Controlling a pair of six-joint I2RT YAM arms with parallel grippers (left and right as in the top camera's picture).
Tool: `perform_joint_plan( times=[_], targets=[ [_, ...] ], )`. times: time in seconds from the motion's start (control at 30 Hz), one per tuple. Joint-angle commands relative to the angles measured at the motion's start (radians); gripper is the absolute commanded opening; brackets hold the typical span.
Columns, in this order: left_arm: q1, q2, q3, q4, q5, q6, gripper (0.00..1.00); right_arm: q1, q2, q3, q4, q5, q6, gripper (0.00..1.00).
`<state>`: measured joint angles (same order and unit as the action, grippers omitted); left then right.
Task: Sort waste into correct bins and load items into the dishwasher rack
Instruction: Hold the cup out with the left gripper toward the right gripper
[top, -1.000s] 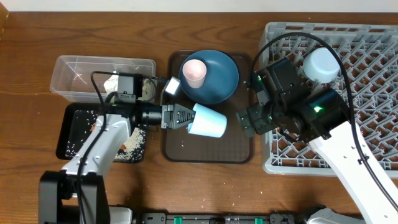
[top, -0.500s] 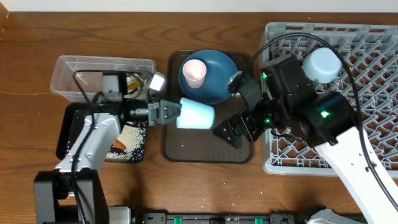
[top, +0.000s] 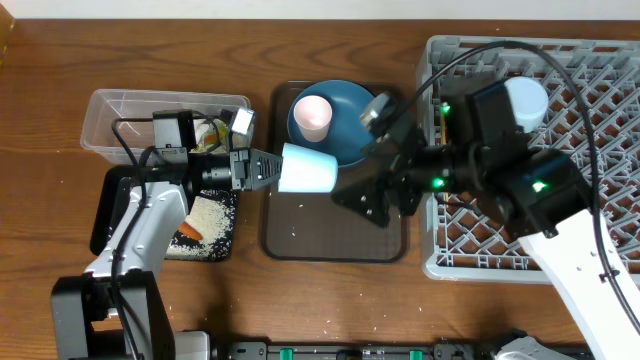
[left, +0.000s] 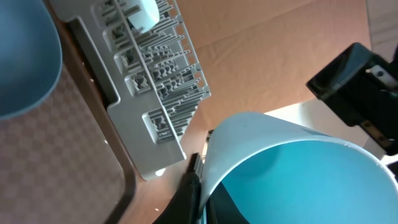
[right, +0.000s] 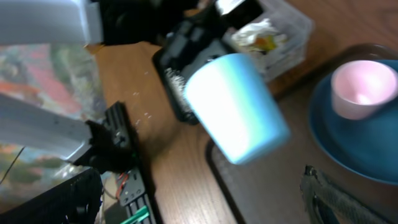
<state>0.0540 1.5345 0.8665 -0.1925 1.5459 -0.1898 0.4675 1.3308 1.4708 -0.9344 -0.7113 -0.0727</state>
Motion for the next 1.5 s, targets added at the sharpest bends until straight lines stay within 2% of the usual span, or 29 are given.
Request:
perform_joint_plan(
  times=[0.0,0.2,0.33,0.4,0.5,0.6,0.7,0.83,1.13,1.47],
  targets=[
    [-0.005,-0.016,0.021,0.004,0.026,-0.152,0.06,-0.061,0.002,0.008,-0.007,-0.023,0.028,0.99],
    [-0.018,-0.097,0.021,0.004,0.025,-0.327,0.06,-0.182,0.0,0.008,-0.138,-0.082,0.022,0.99],
    [-0.051,-0.198,0.021,0.021,0.01,-0.404,0.06,-0.261,-0.01,0.008,-0.286,-0.134,-0.077,0.99],
    [-0.066,-0.248,0.021,0.023,-0.05,-0.475,0.07,-0.292,-0.013,0.008,-0.31,-0.191,-0.114,0.99],
    [-0.082,-0.314,0.021,0.03,-0.161,-0.586,0.06,-0.324,-0.013,0.008,-0.3,-0.389,-0.195,0.99],
    [-0.1,-0.348,0.021,0.13,-0.186,-0.729,0.06,-0.33,-0.012,0.008,-0.271,-0.509,-0.221,0.99],
    [-0.127,-0.353,0.021,0.31,-0.186,-0.877,0.06,-0.324,-0.01,0.007,-0.246,-0.513,-0.221,0.99],
    [-0.166,-0.35,0.021,0.497,-0.186,-0.998,0.06,-0.303,-0.008,0.006,-0.212,-0.515,-0.221,0.99],
    [-0.254,-0.351,0.021,0.532,-0.218,-1.028,0.06,-0.287,0.001,0.006,-0.119,-0.521,-0.169,0.99],
    [-0.291,-0.351,0.021,0.577,-0.264,-1.028,0.06,-0.173,0.03,0.006,-0.045,-0.52,-0.148,0.99]
  ],
)
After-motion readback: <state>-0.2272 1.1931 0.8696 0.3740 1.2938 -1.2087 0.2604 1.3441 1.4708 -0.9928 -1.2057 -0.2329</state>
